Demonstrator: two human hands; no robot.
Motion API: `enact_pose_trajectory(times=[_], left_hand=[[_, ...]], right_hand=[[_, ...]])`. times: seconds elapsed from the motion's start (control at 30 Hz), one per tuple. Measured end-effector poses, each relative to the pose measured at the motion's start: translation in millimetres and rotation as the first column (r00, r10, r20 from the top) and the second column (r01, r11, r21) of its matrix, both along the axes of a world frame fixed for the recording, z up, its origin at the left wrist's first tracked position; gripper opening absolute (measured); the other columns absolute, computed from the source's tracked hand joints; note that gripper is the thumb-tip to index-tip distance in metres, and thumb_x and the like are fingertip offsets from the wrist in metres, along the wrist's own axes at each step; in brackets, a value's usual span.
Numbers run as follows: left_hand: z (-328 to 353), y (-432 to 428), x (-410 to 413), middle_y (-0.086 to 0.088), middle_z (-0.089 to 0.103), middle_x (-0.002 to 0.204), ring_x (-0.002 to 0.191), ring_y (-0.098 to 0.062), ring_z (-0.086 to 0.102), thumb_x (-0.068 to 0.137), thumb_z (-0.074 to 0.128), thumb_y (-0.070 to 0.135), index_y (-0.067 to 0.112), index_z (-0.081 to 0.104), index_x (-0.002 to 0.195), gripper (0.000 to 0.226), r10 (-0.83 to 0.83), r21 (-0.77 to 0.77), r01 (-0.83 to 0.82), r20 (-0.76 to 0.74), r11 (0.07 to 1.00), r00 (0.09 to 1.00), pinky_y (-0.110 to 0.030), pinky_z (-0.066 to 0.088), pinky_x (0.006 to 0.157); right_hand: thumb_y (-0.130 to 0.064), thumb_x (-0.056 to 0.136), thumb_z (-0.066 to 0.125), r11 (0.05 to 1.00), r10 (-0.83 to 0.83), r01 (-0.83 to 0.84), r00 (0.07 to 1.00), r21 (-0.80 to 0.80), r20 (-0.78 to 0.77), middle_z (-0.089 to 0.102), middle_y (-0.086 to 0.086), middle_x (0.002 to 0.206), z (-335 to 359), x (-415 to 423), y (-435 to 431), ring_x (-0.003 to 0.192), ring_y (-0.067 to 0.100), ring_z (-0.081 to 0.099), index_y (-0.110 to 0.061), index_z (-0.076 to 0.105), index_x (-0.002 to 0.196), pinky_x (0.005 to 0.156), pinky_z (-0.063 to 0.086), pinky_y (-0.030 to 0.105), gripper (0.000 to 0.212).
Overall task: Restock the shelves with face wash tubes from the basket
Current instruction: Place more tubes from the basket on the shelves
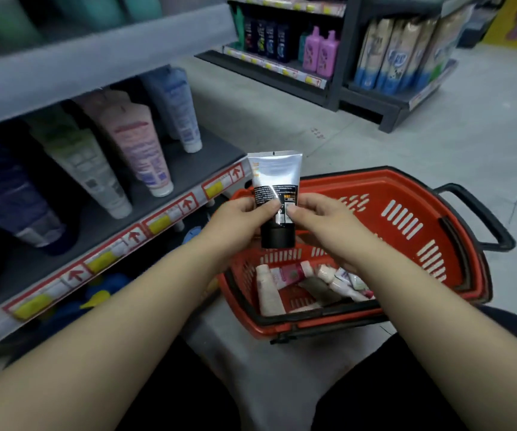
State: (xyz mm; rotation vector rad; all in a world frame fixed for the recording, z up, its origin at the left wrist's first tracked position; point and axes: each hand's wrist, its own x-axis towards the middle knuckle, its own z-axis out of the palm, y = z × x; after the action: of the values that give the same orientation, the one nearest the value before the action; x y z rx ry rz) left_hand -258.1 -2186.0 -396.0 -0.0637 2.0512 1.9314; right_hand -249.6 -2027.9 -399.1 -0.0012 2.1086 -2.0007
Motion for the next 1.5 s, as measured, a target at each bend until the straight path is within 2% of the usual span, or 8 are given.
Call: enact_pose_trajectory(times=[0.33,0.53,0.67,0.83,0.97,1.13,1.37,1.5], left_hand=[[88,-64,76,-0.002,0.073,0.097,0.078,-0.009,0.069,0.096,0.049,0.015,0.010,0.060,0.117,0.024,0.110,0.184,-0.086,-0.123,0.979,0.986,-0.035,0.056,0.084],[137,-94,103,-0.005,0.071,0.100,0.087,-0.014,0.067,0.092,0.057,0.011,0.012,0.065,0.108,0.018,0.317,0.146,-0.285,-0.297,0.947,0.901,-0.035,0.057,0.081],[164,-123,111,0.010,0.072,0.088,0.077,0.007,0.064,0.089,0.062,0.016,0.027,0.068,0.096,0.014,0.357,0.036,-0.388,-0.475,0.921,0.804,-0.013,0.052,0.069],[192,-159,114,0.010,0.065,0.106,0.084,0.005,0.062,0.089,0.060,0.010,0.023,0.055,0.124,0.037,0.425,0.042,-0.478,-0.533,0.877,0.732,-0.021,0.051,0.083],[211,-195,117,0.011,0.063,0.120,0.097,0.002,0.059,0.089,0.057,0.008,0.020,0.055,0.128,0.040,0.417,-0.037,-0.555,-0.619,0.831,0.665,-0.025,0.047,0.095],[225,-235,117,0.021,0.065,0.108,0.089,0.017,0.059,0.091,0.052,0.004,0.027,0.058,0.123,0.039,0.386,-0.089,-0.571,-0.651,0.816,0.654,-0.008,0.047,0.082],[216,-259,116,0.013,0.066,0.113,0.102,0.005,0.060,0.091,0.055,0.007,0.021,0.058,0.122,0.035,0.407,-0.137,-0.618,-0.641,0.774,0.651,-0.022,0.046,0.096],[192,-246,123,0.014,0.063,0.096,0.077,0.007,0.061,0.089,0.062,0.018,0.020,0.056,0.110,0.022,0.446,-0.164,-0.666,-0.625,0.727,0.641,-0.014,0.050,0.073]], right_hand=[[-0.014,0.091,0.059,0.989,0.146,-0.141,0.957,0.041,-0.251,0.070,0.001,0.108,91,49,-66,0.103,0.016,0.065,-0.019,0.066,0.111,0.093,0.049,0.029,0.021],[-0.006,0.080,0.071,0.966,0.259,-0.246,0.904,0.080,-0.341,0.070,0.003,0.105,135,58,-108,0.089,0.007,0.064,-0.017,0.062,0.116,0.083,0.054,0.020,0.039],[0.001,0.078,0.071,0.972,0.232,-0.224,0.879,0.068,-0.417,0.067,-0.006,0.091,160,56,-144,0.071,-0.008,0.062,-0.010,0.059,0.115,0.068,0.049,0.008,0.040],[-0.006,0.077,0.074,0.986,0.168,-0.152,0.858,0.073,-0.486,0.069,-0.002,0.106,188,43,-190,0.088,0.004,0.066,-0.008,0.055,0.122,0.083,0.054,0.022,0.048],[-0.013,0.080,0.073,0.980,0.196,-0.132,0.798,0.152,-0.571,0.066,-0.006,0.104,212,30,-234,0.078,-0.010,0.059,-0.010,0.056,0.119,0.074,0.048,0.006,0.042],[-0.015,0.080,0.073,0.961,0.258,-0.143,0.769,0.236,-0.585,0.065,0.001,0.114,226,16,-285,0.100,0.016,0.063,-0.011,0.055,0.122,0.095,0.050,0.034,0.046],[-0.017,0.076,0.077,0.957,0.277,-0.169,0.778,0.236,-0.564,0.064,-0.007,0.106,213,14,-303,0.093,0.007,0.063,-0.013,0.051,0.120,0.086,0.051,0.019,0.050],[-0.016,0.072,0.080,0.944,0.312,-0.201,0.807,0.263,-0.502,0.063,-0.010,0.101,185,28,-281,0.083,-0.002,0.063,-0.015,0.050,0.118,0.083,0.053,0.017,0.055]])
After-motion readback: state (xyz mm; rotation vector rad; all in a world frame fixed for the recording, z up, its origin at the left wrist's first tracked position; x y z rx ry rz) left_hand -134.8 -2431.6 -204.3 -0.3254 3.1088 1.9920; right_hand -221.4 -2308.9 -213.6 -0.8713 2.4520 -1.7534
